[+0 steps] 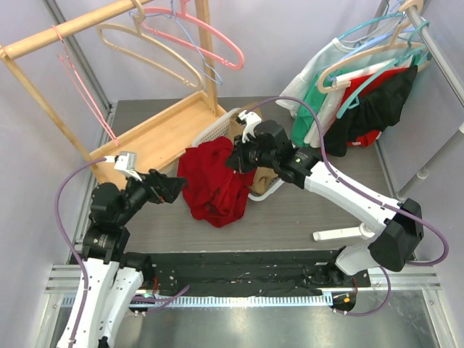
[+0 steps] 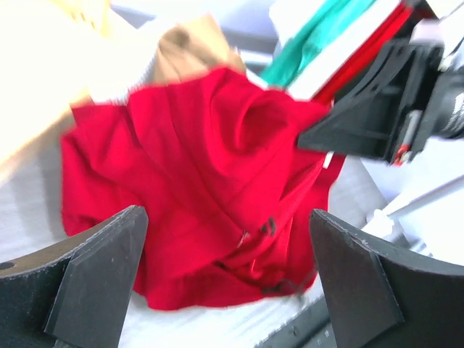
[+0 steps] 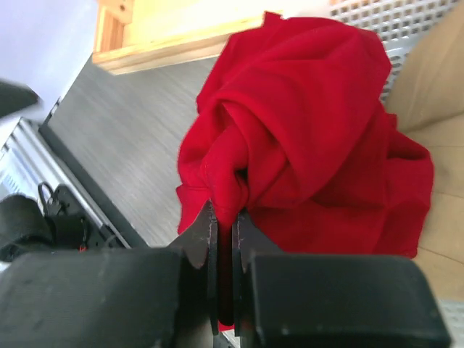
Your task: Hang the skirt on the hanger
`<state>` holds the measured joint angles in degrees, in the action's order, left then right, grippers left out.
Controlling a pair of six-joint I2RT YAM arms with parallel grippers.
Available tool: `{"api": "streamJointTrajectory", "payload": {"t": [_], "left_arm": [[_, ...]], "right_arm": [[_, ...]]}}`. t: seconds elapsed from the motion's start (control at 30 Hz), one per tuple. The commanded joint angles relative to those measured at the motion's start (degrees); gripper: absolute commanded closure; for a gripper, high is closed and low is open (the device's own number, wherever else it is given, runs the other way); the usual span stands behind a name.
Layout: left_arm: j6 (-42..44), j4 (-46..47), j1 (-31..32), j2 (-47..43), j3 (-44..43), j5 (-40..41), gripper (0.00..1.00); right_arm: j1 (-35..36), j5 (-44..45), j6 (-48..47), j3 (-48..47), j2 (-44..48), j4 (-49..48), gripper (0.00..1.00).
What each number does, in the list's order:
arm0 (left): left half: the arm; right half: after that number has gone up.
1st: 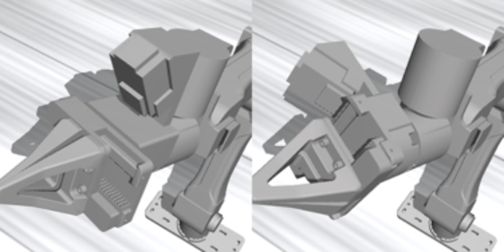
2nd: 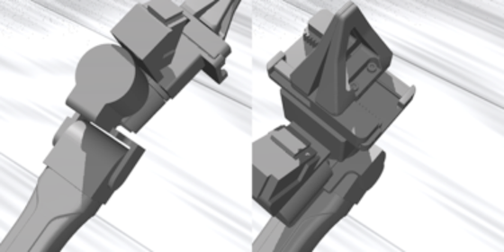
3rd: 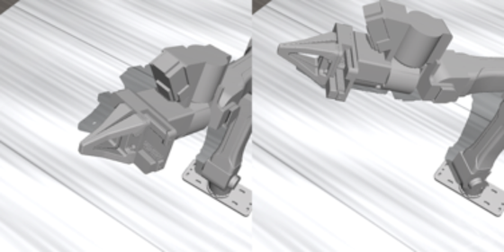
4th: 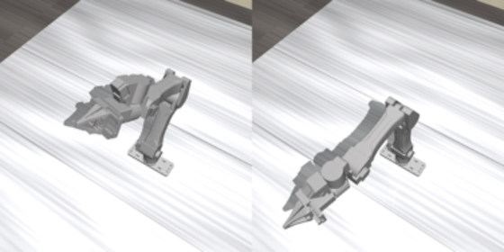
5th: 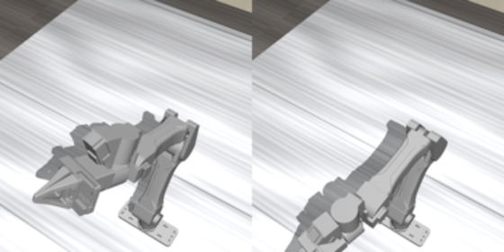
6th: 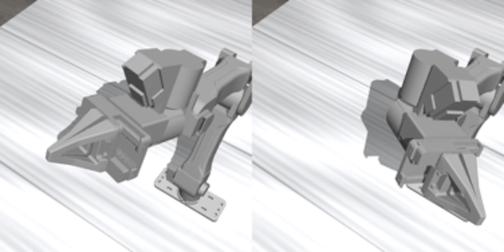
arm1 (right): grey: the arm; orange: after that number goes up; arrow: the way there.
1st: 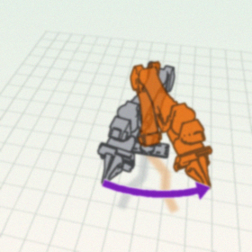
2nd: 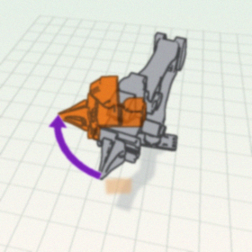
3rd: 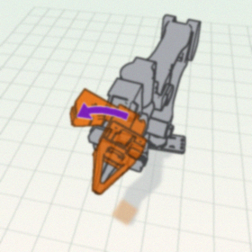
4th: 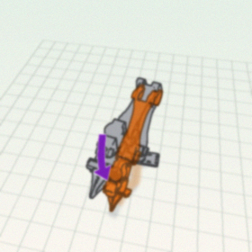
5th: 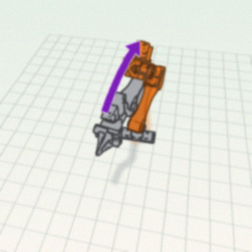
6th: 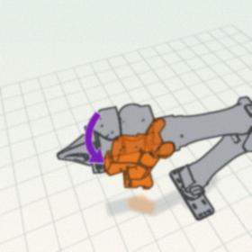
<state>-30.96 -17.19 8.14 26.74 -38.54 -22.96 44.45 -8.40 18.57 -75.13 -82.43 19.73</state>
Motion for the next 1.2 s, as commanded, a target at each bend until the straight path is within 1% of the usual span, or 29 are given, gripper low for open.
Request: {"api": "streamJointTrajectory", "payload": {"t": [0.0,0.1,0.17,0.27,0.3,0.37,0.4,0.43,0.47,0.5,0.53,0.6,0.63,0.67,0.73,0.77,0.9,1.0,1.07,1.1,1.17], "left_arm": [[-3.3,4.8,0.1,2.9,3.9,-6.6,0.05],[-3.6,5.3,0.6,5.6,5.4,-7.0,0.09],[-3.3,5.9,2.0,7.4,6.1,-6.7,0.12],[-1.9,6.6,6.0,10.1,6.6,-4.2,0.14],[-1.6,7.0,8.8,11.0,6.4,-3.0,0.14],[-0.9,7.2,11.8,14.3,5.0,0.5,0.16],[-0.6,7.2,14.8,15.8,4.4,1.8,0.17],[-0.3,7.2,16.3,17.1,3.3,4.7,0.19],[0.1,7.1,17.7,20.1,2.9,6.2,0.2],[0.9,7.2,20.8,21.3,2.5,8.0,0.21],[1.6,7.2,22.4,22.6,2.1,12.8,0.22],[3.0,6.9,26.3,26.2,0.9,19.1,0.25],[3.0,6.4,27.0,27.2,0.4,22.5,0.33],[3.0,5.9,27.5,28.4,-0.5,29.1,0.36],[3.0,5.0,27.8,28.5,-1.0,33.8,0.44],[3.3,4.6,27.8,28.3,-1.5,37.4,0.46],[4.9,4.4,27.9,25.3,-1.6,40.5,0.48],[5.2,6.8,27.9,25.0,-0.2,39.6,0.46],[5.0,8.7,27.9,26.3,0.0,38.6,0.48],[4.9,9.0,27.9,27.0,-0.1,38.2,0.54],[5.1,10.2,27.9,28.7,-0.6,37.6,0.6]], "right_arm": [[-0.2,6.0,3.7,-1.0,0.5,-4.5,0.98],[-0.6,7.5,5.1,-2.9,-1.4,-4.3,0.94],[-0.7,8.1,5.3,-4.1,-2.8,-4.2,0.93],[-1.0,8.1,5.2,-6.9,-5.4,-4.0,0.93],[-1.0,7.8,5.3,-8.4,-6.0,-3.8,0.93],[-0.9,6.7,5.3,-9.7,-7.2,-3.2,0.93],[-1.0,6.5,5.3,-10.3,-7.5,-2.9,0.93],[-1.1,6.3,5.3,-10.5,-7.7,-2.6,0.93],[-1.1,5.8,5.3,-10.7,-7.8,-2.4,0.93],[-1.1,5.4,5.3,-11.0,-7.8,-2.1,0.92],[-1.1,5.2,5.5,-11.0,-7.8,-1.8,0.92],[-1.1,4.4,5.5,-11.2,-7.8,-1.3,0.92],[-1.1,4.3,5.6,-11.3,-7.9,-1.1,0.92],[-1.2,4.2,5.6,-11.2,-7.7,-0.9,0.92],[-1.2,4.2,5.5,-11.0,-7.8,-0.6,0.92],[-1.2,4.3,5.6,-10.9,-7.7,-0.5,0.92],[-1.2,4.1,5.7,-10.1,-7.6,0.0,0.91],[-1.2,3.7,5.9,-9.7,-7.4,0.0,0.9],[-1.2,3.2,5.8,-9.3,-7.2,0.0,0.9],[-1.2,3.0,5.9,-9.2,-7.3,0.2,0.89],[-1.2,2.4,5.5,-9.2,-7.3,0.5,0.88]]}}
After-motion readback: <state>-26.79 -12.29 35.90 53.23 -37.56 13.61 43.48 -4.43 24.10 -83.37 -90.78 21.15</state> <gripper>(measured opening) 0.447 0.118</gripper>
